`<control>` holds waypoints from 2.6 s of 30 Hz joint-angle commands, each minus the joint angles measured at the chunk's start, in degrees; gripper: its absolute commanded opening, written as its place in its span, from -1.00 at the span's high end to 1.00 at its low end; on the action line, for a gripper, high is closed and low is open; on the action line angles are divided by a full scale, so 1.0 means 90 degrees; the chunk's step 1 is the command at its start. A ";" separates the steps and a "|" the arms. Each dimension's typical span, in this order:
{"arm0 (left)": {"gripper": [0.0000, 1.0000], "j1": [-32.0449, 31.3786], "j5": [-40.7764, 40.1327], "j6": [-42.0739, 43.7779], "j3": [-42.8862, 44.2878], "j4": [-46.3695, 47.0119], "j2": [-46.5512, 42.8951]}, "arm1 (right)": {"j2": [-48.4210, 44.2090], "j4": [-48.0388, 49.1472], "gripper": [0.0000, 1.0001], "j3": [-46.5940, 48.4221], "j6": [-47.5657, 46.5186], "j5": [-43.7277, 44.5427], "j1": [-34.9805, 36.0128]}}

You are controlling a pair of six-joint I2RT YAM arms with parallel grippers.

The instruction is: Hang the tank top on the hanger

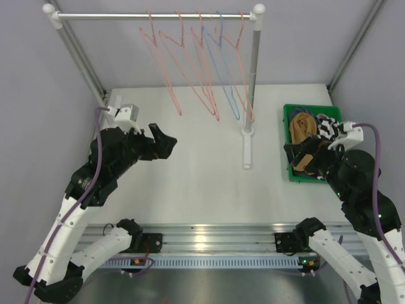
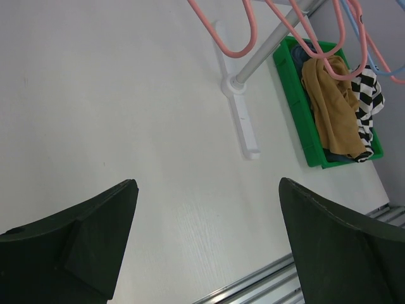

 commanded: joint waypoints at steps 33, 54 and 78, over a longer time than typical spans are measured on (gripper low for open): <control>-0.97 -0.0028 0.0325 0.0225 -0.0332 -0.0314 -0.0142 | 0.4494 0.0954 -0.50 -0.0287 -0.0486 -0.0256 -0.3387; -0.96 -0.0028 0.0227 0.0293 -0.0323 -0.0412 -0.0084 | 0.4388 0.0487 1.00 0.0706 -0.0711 -0.0849 -0.3299; -0.96 -0.0028 0.0013 0.0156 0.0010 -0.0383 -0.0230 | 0.3198 -0.0736 1.00 0.2716 0.0050 -0.1486 -0.0450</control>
